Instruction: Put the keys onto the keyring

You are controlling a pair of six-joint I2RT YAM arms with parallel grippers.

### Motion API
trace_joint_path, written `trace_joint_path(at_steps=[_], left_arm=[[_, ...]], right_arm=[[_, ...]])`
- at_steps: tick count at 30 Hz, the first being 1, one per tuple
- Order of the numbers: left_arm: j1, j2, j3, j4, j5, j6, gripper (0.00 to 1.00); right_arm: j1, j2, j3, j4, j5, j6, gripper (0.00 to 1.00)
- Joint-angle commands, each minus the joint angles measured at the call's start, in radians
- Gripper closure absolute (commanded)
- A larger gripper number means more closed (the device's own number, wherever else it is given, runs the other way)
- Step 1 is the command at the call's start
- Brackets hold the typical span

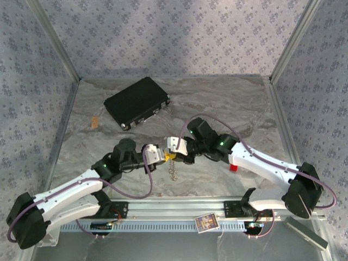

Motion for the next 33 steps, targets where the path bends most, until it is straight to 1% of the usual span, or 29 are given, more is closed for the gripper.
trace_joint_path(at_steps=[1, 3, 7, 11, 18, 22, 27, 31, 33], left_arm=[[-0.026, 0.001, -0.02, 0.055, -0.06, 0.053, 1.0], [-0.028, 0.002, -0.03, 0.077, -0.065, 0.046, 1.0], [-0.032, 0.009, -0.035, 0.078, -0.05, 0.035, 1.0], [-0.032, 0.003, -0.041, 0.085, -0.029, 0.023, 1.0], [-0.034, 0.004, -0.044, 0.099, -0.001, 0.007, 1.0], [-0.034, 0.007, -0.049, 0.11, 0.011, -0.003, 1.0], [-0.034, 0.016, -0.058, 0.129, 0.012, -0.013, 1.0], [-0.034, 0.019, -0.066, 0.149, 0.01, -0.021, 1.0], [-0.034, 0.02, -0.068, 0.155, 0.007, -0.025, 1.0]], right_arm=[[-0.007, -0.026, -0.014, -0.013, -0.007, -0.024, 0.7], [-0.019, -0.039, -0.037, -0.027, 0.004, -0.021, 0.68], [-0.022, -0.06, -0.085, -0.003, 0.0, 0.017, 0.68], [-0.021, -0.078, -0.12, 0.019, 0.027, 0.034, 0.68], [-0.009, -0.074, -0.133, 0.098, 0.044, 0.055, 0.68], [-0.005, -0.065, -0.133, 0.131, 0.034, 0.059, 0.71], [-0.003, -0.047, -0.13, 0.126, 0.008, 0.057, 0.8], [-0.003, -0.043, -0.127, 0.118, -0.007, 0.059, 0.96], [-0.003, -0.043, -0.122, 0.113, -0.013, 0.057, 1.0]])
